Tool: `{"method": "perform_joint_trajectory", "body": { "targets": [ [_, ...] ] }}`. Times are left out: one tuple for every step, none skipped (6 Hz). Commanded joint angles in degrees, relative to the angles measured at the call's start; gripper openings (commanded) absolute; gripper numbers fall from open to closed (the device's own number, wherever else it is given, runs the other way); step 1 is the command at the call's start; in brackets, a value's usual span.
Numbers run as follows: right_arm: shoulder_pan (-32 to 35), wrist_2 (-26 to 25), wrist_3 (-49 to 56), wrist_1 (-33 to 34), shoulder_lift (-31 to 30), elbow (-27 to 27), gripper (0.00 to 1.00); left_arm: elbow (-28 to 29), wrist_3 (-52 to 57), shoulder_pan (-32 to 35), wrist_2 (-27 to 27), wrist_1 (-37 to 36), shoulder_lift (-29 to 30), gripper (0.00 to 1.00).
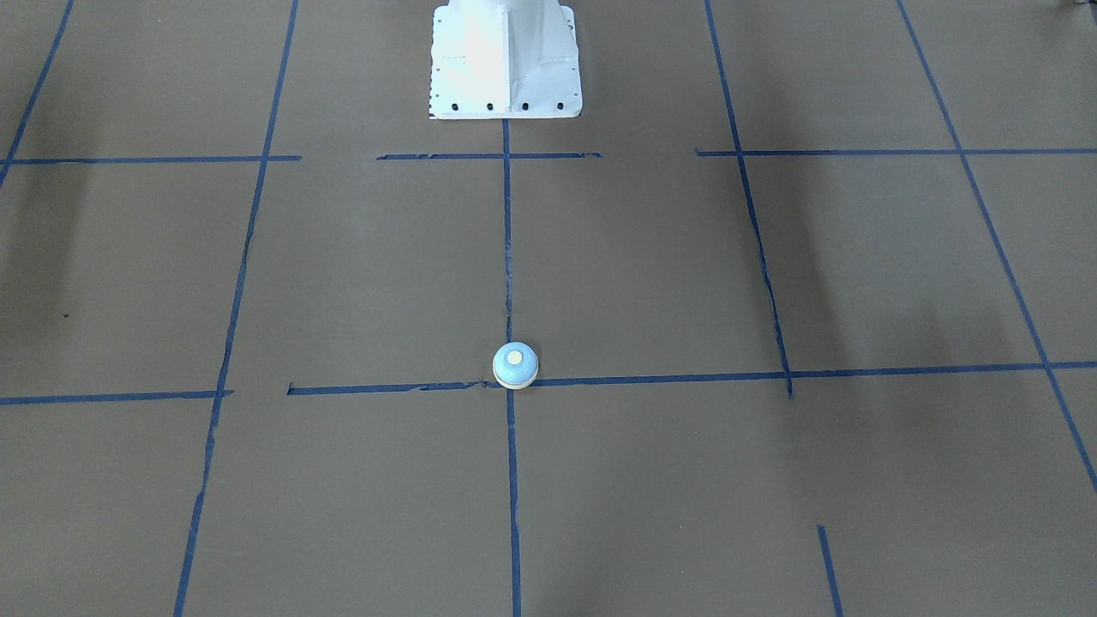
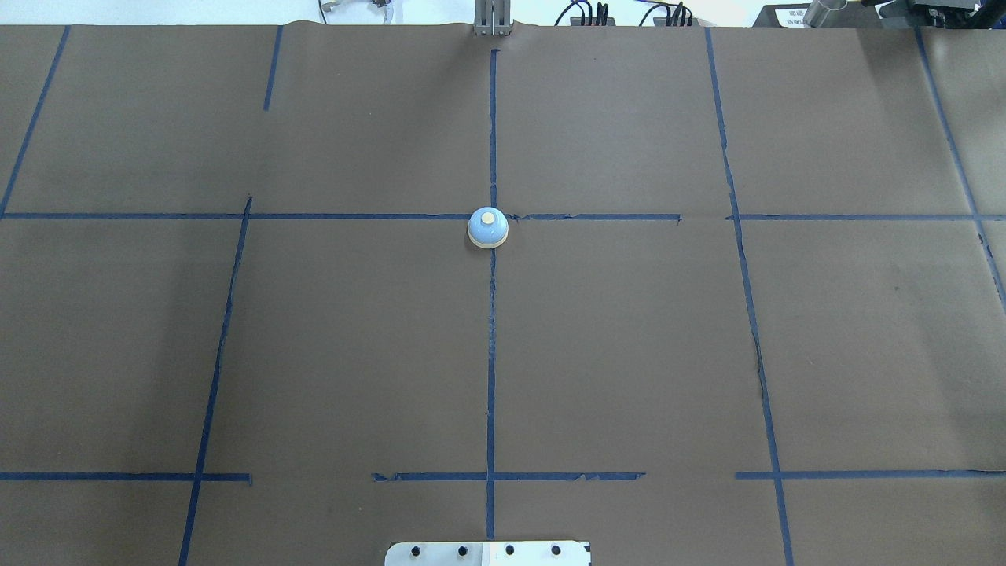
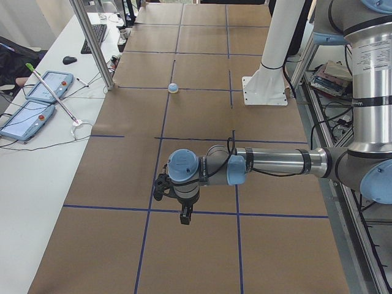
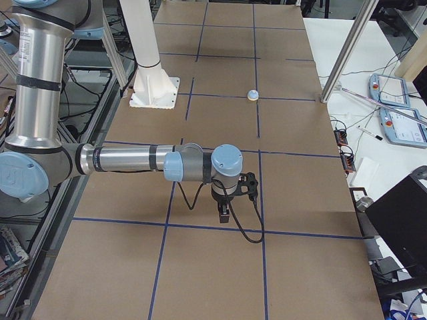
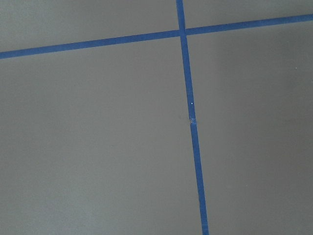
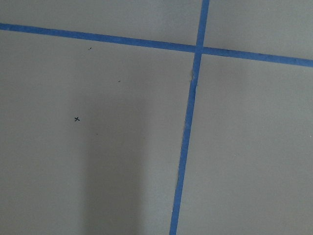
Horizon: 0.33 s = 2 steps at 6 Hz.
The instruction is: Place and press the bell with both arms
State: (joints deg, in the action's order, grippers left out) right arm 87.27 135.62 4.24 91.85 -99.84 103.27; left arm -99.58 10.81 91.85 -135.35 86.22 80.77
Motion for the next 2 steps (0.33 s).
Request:
{"method": "perform_joint_trajectory", "body": {
  "targets": [
    [0.0,0.0,-0.02,0.0,0.0,0.0,1.0,0.0,0.0,0.0,0.0,0.0,-0.09,1.0],
    [0.0,0.0,-0.02,0.0,0.0,0.0,1.0,0.0,0.0,0.0,0.0,0.0,-0.09,1.0]
  ]
}}
